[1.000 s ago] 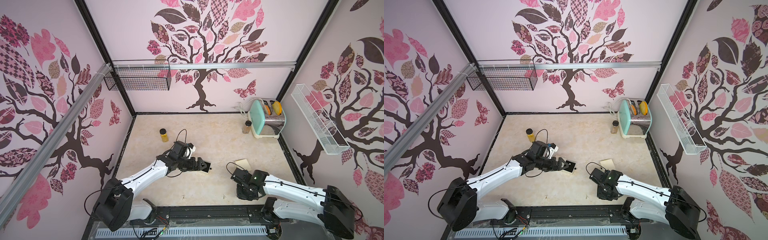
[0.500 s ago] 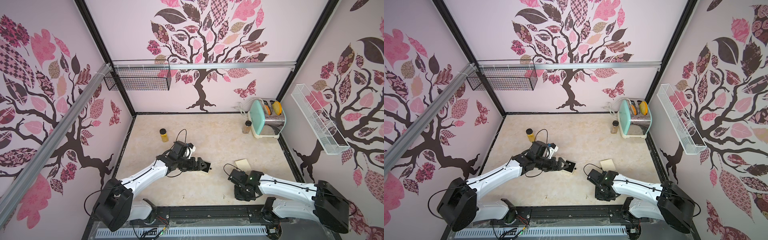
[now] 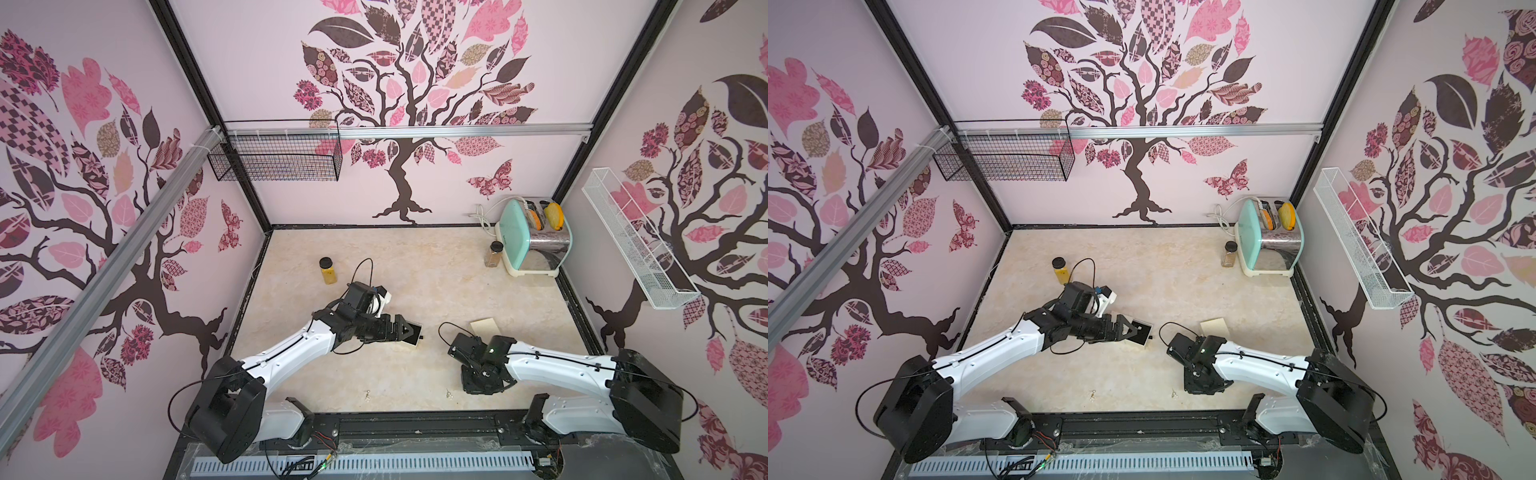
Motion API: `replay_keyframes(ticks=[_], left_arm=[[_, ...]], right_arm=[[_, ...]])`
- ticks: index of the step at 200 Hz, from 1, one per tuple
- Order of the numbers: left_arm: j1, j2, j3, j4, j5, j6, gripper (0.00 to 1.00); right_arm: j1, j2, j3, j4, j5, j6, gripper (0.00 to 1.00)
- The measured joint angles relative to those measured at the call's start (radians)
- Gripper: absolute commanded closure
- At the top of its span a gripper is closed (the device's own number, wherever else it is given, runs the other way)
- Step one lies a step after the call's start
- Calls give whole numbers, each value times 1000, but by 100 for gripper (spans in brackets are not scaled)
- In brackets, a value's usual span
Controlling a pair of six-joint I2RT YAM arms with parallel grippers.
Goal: Place the earrings into the drawer-style jewelry box
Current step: Pick up the earring from the center of the board.
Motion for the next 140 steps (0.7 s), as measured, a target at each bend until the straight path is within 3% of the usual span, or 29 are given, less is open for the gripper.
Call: replay_keyframes(ticks=[89, 140], left_arm=[[1, 0, -6, 0, 0, -2, 2], [18, 0, -13, 4, -3, -8, 2]], right_arm=[[-8, 27, 21, 37, 24, -56, 90], [-10, 100, 75, 112, 74, -192, 91]])
